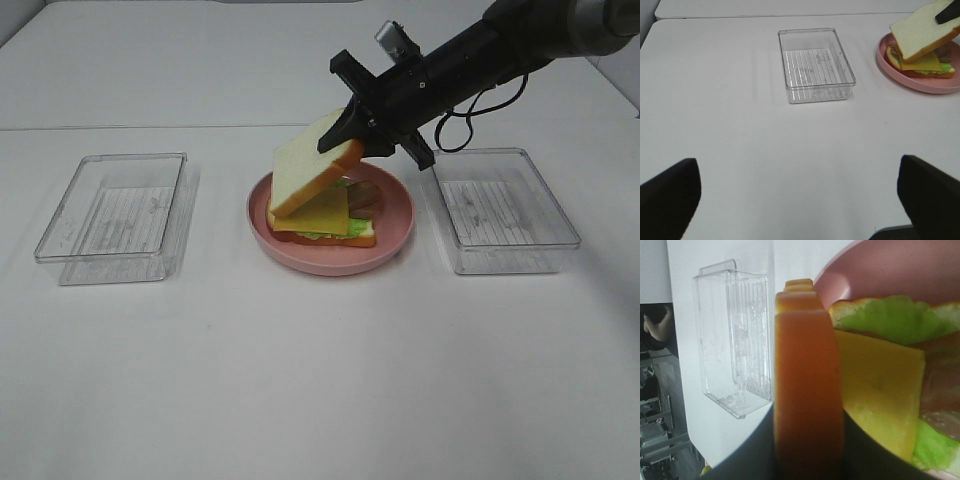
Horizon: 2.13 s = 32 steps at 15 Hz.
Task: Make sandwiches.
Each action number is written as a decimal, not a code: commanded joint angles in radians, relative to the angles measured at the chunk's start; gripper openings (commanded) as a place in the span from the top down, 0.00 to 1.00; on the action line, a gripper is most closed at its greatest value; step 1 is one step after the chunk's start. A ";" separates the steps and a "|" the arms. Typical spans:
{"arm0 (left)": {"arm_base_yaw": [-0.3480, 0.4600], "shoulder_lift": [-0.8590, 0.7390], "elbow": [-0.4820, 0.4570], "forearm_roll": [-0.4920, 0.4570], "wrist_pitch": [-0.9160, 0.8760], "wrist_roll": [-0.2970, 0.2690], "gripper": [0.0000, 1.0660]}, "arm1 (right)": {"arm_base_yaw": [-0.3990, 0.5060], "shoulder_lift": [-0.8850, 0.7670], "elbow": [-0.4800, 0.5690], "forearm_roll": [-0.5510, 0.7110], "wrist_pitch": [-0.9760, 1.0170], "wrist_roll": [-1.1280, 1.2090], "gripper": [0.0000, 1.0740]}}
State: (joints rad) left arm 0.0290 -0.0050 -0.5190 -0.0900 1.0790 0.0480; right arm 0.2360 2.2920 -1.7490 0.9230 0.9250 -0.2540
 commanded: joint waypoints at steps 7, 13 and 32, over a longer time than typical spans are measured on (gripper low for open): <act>0.004 -0.020 0.003 -0.013 -0.009 -0.007 0.06 | 0.001 0.050 -0.007 -0.010 0.050 0.044 1.00; 0.004 -0.020 0.003 -0.013 -0.009 -0.007 0.06 | -0.003 0.038 -0.007 -0.116 0.049 0.089 0.55; 0.004 -0.020 0.003 -0.013 -0.009 -0.007 0.06 | -0.304 -0.185 -0.252 -0.923 0.409 0.296 0.19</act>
State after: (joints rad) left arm 0.0290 -0.0050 -0.5190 -0.0900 1.0790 0.0480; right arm -0.0710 2.1160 -1.9970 0.0000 1.2100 0.0590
